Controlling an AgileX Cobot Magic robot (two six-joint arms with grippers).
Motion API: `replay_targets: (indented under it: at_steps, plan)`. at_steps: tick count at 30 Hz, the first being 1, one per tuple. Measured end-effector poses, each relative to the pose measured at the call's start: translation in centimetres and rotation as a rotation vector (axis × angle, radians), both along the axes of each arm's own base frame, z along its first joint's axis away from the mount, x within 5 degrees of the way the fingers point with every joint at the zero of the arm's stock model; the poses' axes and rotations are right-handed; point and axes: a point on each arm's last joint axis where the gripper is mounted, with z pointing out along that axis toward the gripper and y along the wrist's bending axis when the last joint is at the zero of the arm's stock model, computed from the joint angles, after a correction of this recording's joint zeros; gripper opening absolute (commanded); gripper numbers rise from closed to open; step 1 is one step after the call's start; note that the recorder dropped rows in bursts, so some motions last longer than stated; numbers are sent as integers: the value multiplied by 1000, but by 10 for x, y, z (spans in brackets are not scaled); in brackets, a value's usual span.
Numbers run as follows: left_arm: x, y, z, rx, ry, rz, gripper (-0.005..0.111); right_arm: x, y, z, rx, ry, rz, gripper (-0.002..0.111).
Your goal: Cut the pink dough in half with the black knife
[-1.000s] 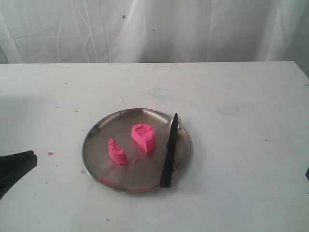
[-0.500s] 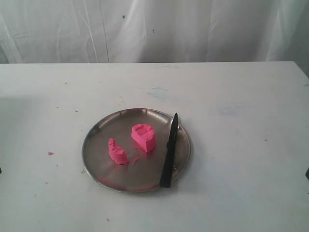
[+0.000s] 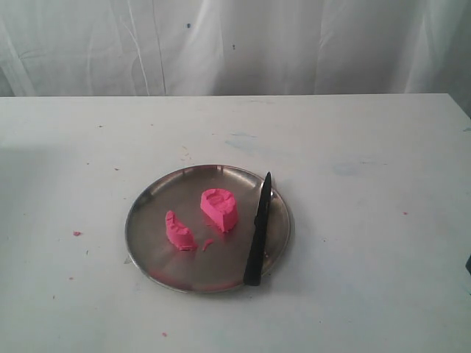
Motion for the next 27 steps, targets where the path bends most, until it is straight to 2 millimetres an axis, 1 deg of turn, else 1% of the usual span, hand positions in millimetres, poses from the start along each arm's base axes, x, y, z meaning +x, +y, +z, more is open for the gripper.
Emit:
replay_targets:
  at_steps: [8, 13, 22, 27]
  plan:
    - [1, 4, 0, 0, 2, 66, 0, 0, 0, 0, 0, 0, 0, 0]
    - [1, 5, 0, 0, -2, 77, 0, 0, 0, 0, 0, 0, 0, 0]
    - [-6, 6, 6, -20, -96, 77, 0, 0, 0, 0, 0, 0, 0, 0]
    - [-8, 6, 8, -25, -120, 77, 0, 0, 0, 0, 0, 0, 0, 0]
